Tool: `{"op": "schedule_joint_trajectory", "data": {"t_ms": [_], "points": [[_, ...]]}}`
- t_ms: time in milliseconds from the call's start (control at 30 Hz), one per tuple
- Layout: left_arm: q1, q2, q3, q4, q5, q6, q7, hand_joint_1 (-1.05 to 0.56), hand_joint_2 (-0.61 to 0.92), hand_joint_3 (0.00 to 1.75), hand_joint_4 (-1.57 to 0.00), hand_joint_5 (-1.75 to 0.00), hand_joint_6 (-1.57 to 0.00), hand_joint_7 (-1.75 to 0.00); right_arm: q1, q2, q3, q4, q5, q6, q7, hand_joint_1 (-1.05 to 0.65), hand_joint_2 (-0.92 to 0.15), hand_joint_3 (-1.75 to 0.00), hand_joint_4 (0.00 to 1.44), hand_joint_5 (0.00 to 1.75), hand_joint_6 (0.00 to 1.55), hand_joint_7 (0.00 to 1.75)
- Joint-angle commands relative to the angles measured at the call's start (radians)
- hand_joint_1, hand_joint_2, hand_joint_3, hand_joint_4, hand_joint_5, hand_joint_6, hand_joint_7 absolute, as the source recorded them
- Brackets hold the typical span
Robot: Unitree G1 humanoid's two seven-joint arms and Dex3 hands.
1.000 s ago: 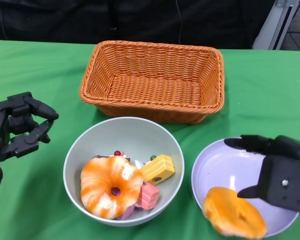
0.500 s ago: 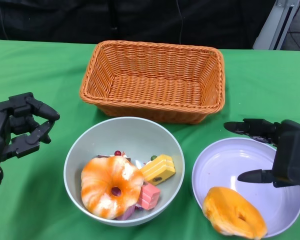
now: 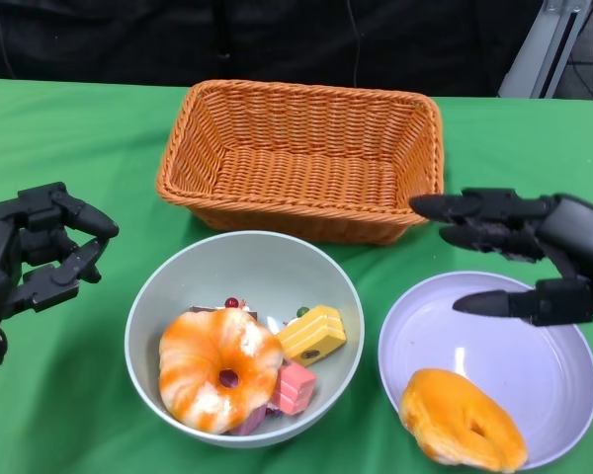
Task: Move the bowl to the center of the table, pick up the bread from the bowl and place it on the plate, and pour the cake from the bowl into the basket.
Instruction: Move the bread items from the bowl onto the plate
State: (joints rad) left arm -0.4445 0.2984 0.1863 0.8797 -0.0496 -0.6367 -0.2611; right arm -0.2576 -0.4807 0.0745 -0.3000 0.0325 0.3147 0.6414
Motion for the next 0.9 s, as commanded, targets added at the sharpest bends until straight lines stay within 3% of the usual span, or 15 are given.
{"op": "schedule_joint_trajectory", "data": {"t_ms": [33, 633, 900], "points": [[0.003, 0.016, 0.004, 0.007, -0.005, -0.017, 0.004, -0.12, 0.76, 0.56, -0.86, -1.43, -0.86, -1.04, -0.042, 0.002, 0.005, 0.041, 0.031, -0.034, 0.025, -0.74, -0.92, -0.09, 0.31, 0.06, 0.31, 0.02], [0.013, 0.008, 0.000, -0.009, -0.005, -0.025, 0.017, -0.09, 0.78, 0.55, -0.85, -1.43, -0.87, -1.04, -0.326, 0.108, 0.158, 0.319, 0.019, -0.208, 0.131, -0.84, -0.92, -0.06, 0.51, 0.10, 0.49, 0.04], [0.027, 0.008, 0.000, -0.035, -0.005, -0.011, 0.030, -0.10, 0.77, 0.56, -0.86, -1.43, -0.86, -1.03, -0.409, 0.196, 0.205, 0.446, 0.006, -0.259, 0.152, -0.82, -0.92, -0.03, 0.54, 0.07, 0.51, 0.02]]}}
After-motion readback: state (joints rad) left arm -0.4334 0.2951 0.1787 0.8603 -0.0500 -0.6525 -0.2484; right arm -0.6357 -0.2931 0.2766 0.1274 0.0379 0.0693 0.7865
